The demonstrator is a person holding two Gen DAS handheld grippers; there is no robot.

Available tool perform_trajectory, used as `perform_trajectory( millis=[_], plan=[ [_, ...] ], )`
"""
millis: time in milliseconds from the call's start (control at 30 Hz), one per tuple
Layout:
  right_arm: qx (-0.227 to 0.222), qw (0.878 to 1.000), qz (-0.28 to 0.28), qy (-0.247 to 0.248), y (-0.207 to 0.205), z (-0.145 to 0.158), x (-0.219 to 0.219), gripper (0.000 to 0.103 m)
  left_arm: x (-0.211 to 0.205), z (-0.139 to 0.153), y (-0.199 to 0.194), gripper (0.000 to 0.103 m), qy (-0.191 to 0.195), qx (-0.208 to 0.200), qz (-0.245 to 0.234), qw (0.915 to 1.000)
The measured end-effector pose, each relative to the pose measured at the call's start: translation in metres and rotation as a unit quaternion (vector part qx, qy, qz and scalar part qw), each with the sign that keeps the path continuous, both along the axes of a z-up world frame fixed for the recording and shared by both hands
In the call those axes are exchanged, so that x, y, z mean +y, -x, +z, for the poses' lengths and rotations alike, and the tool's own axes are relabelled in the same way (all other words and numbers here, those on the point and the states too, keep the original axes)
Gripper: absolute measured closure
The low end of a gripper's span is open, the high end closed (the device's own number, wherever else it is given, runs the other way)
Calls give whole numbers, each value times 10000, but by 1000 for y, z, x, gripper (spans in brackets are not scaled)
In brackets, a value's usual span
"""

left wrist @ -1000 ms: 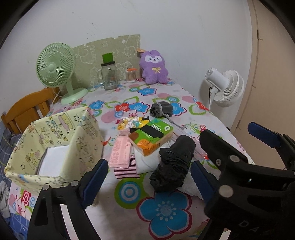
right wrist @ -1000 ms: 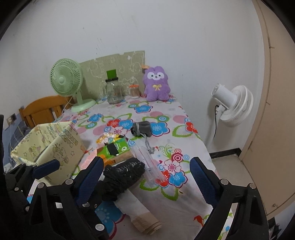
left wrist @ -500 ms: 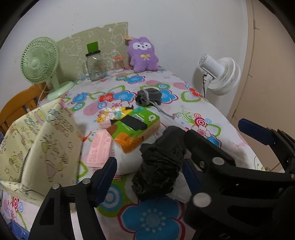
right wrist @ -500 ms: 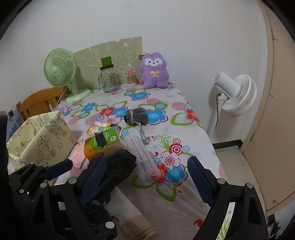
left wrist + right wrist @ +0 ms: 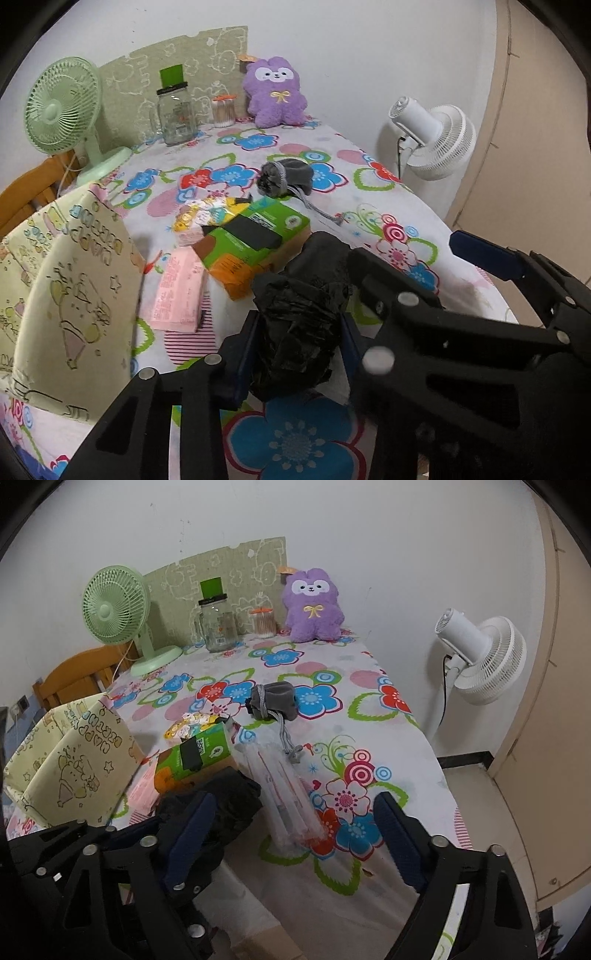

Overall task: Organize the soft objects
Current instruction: 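Lower the left tool onto the black plastic bundle and close on it, then grasp the clear red-striped plastic bag with the right tool while the left tool holds the black bundle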

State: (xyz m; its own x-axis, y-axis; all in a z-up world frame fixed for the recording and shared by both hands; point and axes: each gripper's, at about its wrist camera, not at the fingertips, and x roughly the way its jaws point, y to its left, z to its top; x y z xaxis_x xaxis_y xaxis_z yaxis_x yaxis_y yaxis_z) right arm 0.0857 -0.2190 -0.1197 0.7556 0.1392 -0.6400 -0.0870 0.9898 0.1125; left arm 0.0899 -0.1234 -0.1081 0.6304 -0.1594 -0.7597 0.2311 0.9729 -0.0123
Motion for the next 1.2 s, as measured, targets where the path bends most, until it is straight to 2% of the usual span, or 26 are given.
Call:
perform_trajectory(
  millis=[200, 433, 533, 600, 700, 767, 867, 1200],
  plan=[
    [146, 9999, 62, 38, -13, -8, 3, 26, 2, -3, -4, 61, -181, -33, 165, 9997],
    [530, 9984, 140, -121, -29, -26, 2, 43, -1, -7, -7, 61, -235, 9, 178, 9996],
    [664, 9974, 202, -214, -32, -31, 2, 56, -1, -8, -9, 61, -231, 46, 135, 9996],
    [695, 9970, 221, -259, -32, -33, 2, 58, -1, -9, -9, 61, -236, 53, 136, 9996],
    [721, 9969, 213, -241, -31, -33, 2, 68, -1, -9, -9, 61, -245, 51, 135, 9996],
    [756, 9965, 262, -234, -30, -32, 3, 79, -2, -9, -9, 61, -260, 51, 135, 9996],
    [757, 9963, 310, -251, -27, -29, 4, 83, -3, -9, -9, 61, -295, 54, 144, 9994],
    [475, 9981, 342, -184, -7, -10, 8, 83, -2, -3, 2, 63, -256, 7, 123, 9996]
  ],
)
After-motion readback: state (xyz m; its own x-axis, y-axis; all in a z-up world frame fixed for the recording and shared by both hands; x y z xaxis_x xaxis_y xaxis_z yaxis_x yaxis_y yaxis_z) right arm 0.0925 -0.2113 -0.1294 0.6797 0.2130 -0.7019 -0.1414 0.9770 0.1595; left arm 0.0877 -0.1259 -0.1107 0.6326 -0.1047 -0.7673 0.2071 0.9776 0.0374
